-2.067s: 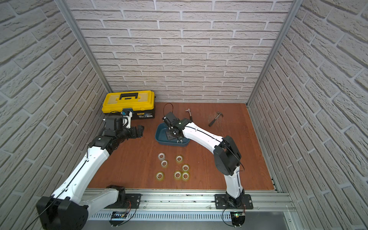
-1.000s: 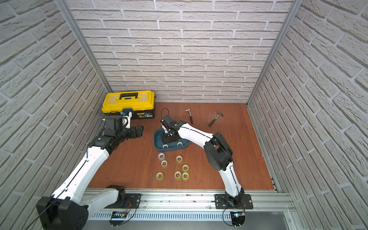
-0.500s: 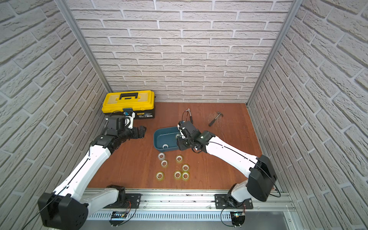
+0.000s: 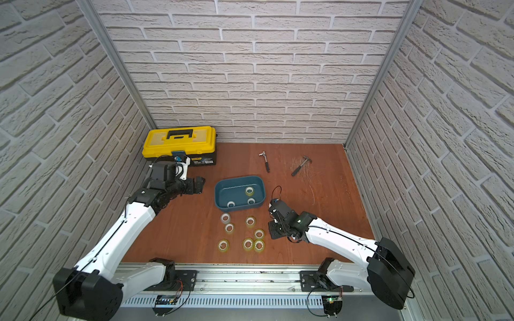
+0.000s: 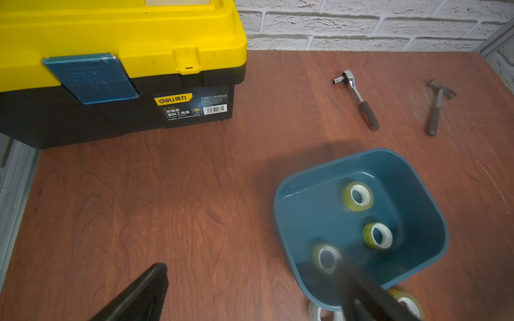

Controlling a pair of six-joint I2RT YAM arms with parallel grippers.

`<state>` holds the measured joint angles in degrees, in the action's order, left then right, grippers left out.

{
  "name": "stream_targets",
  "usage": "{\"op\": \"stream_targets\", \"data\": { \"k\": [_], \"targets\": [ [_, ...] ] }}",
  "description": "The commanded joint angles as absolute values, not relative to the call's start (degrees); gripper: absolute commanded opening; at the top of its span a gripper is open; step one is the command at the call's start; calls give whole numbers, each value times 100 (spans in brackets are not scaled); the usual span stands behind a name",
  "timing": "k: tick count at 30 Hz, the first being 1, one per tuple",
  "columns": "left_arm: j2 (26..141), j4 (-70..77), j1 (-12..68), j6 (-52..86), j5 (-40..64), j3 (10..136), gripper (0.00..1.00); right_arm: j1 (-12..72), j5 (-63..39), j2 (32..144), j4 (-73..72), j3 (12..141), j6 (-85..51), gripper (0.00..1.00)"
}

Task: Put the transparent tape into the storage box
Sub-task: Pick up the tape at the center of the board.

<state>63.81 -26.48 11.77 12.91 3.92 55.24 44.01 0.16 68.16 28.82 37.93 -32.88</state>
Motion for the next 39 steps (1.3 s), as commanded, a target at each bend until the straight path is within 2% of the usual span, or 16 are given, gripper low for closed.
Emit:
{"op": "stream_targets", "data": {
  "k": [1,12,22,32,39],
  "targets": [
    [6360,-2539,1257,1154,334,5641,98,4478,-111,6959,2242,3785,-3574,35],
    [6184,-2488,1414,1079,124,5572,98,4883,-7,7928,1968,4135,-3713,36],
    [6205,-2507,1456,1069,137,5590,98,5029,503,8283,2205,4295,-3815,37],
    [6179,-2522,1491,1055,82,5595,98,5196,507,8712,2109,4404,-3875,38],
    [6142,-2524,1505,1055,39,5584,98,5257,664,8846,2127,4369,-3946,32]
  ]
}}
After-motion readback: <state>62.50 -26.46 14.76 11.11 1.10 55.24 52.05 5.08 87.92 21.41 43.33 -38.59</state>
